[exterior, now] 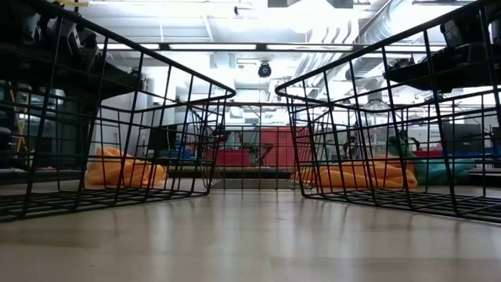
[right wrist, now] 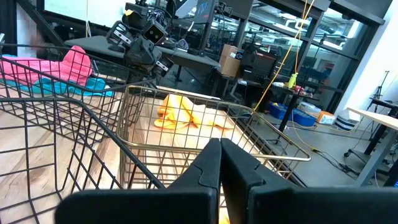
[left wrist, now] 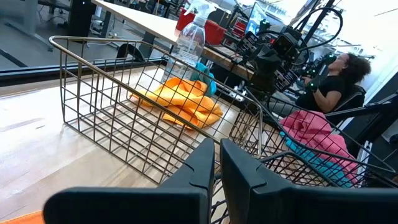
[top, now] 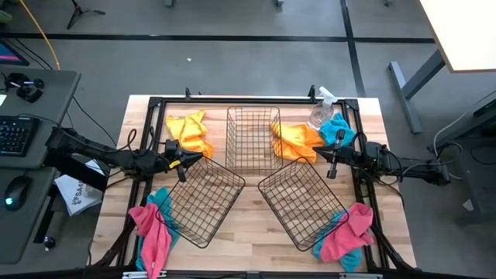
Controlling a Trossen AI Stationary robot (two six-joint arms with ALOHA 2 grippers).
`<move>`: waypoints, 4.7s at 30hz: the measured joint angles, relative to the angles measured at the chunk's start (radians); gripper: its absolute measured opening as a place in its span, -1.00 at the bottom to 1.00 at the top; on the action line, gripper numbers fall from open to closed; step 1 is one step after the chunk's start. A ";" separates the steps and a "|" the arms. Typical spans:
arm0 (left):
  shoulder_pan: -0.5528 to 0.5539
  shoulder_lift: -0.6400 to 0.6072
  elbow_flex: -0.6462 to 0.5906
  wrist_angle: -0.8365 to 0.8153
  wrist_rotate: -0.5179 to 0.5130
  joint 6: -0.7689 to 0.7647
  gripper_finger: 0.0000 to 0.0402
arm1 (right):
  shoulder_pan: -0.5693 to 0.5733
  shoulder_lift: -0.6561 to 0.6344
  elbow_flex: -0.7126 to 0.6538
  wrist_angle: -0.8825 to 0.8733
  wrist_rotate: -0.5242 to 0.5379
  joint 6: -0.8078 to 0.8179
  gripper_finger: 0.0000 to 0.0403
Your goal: Sort microfiber towel by color & place in baskets
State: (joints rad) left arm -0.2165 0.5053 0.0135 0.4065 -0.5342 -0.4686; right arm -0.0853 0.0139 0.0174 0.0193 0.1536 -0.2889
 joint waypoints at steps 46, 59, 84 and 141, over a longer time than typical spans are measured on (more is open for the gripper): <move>0.000 0.000 0.000 0.000 0.000 0.000 -0.93 | 0.000 0.000 0.000 0.000 0.000 0.000 -1.00; 0.000 0.000 0.000 0.000 0.000 0.000 -0.93 | 0.000 0.000 0.000 0.000 0.000 0.000 -1.00; 0.000 0.000 0.000 0.000 0.000 0.000 -0.93 | 0.000 0.000 0.000 0.000 0.000 0.000 -1.00; 0.883 0.843 0.821 -1.372 0.384 -0.097 0.00 | 0.000 0.000 0.000 0.000 0.000 0.000 -1.00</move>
State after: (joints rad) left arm 0.6665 1.3481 0.8349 -0.9652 -0.1501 -0.5660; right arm -0.0853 0.0139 0.0175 0.0194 0.1539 -0.2890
